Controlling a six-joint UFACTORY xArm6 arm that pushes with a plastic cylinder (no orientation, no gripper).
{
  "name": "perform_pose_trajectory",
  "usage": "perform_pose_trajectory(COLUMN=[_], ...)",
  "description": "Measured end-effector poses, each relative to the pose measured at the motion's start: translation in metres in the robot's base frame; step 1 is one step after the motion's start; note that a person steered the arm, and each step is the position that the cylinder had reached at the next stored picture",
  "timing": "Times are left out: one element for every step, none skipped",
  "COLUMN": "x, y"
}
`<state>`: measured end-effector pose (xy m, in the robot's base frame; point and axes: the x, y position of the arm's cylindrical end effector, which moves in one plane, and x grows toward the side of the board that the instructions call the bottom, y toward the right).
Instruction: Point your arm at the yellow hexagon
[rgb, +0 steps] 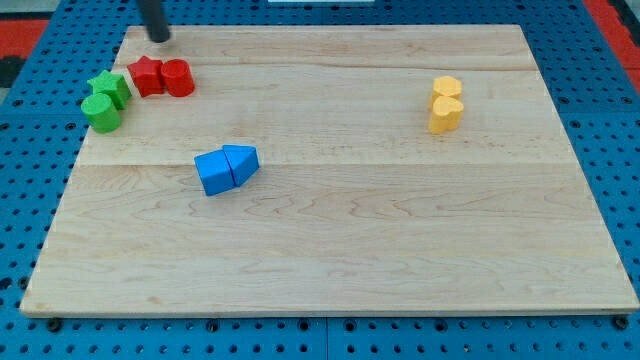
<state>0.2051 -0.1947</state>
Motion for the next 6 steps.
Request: perform_pose_trajectory(x=[-0.004,-0.003,-0.003,0.010,0.048,0.088], y=[0.091,0.193,0.305,0.407,0.464,0.472])
